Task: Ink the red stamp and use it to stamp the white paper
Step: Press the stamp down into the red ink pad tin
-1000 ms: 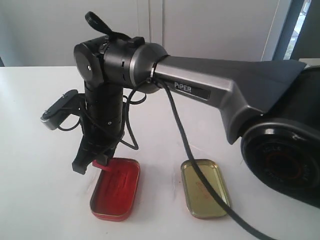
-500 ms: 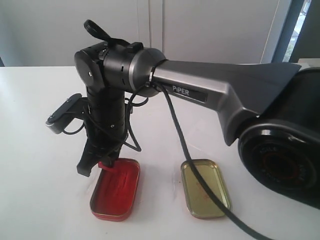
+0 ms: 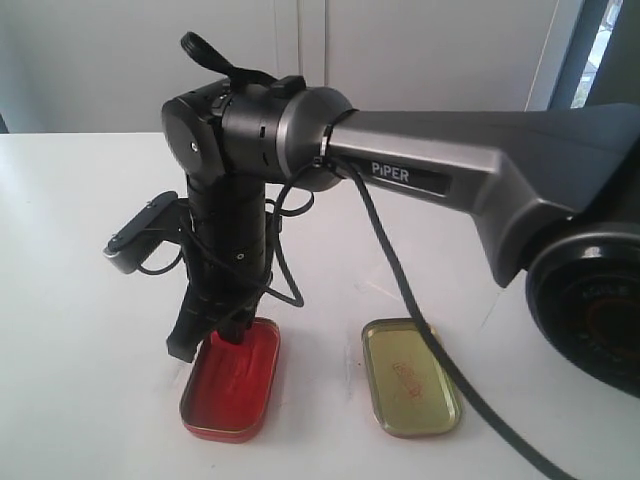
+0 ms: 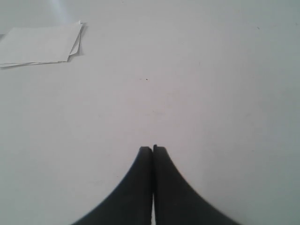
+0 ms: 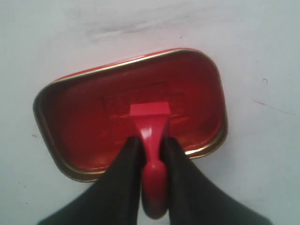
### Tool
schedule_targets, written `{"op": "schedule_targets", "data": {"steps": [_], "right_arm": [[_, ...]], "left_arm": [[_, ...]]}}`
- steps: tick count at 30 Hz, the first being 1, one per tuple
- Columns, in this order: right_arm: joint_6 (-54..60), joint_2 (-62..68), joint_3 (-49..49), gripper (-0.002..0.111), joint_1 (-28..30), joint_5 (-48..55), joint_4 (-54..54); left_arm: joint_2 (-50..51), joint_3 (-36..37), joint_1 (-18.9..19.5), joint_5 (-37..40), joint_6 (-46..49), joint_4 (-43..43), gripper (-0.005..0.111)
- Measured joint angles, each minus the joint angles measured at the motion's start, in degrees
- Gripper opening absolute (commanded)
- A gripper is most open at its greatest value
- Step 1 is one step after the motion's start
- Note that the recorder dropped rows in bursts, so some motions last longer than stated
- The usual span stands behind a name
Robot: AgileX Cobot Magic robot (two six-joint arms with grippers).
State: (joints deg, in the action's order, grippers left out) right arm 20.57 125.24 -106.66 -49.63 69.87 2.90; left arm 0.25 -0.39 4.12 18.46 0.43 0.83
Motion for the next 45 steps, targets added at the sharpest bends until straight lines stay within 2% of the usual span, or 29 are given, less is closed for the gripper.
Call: {"op": "schedule_targets", "data": {"steps": [45], "right_arm": [[-0.11,9.04,-2.0,0.0,0.0,2.09,1.47]], "left_arm": [[0.0,0.0,0.0,0.0,0.0,0.0,0.0]]}}
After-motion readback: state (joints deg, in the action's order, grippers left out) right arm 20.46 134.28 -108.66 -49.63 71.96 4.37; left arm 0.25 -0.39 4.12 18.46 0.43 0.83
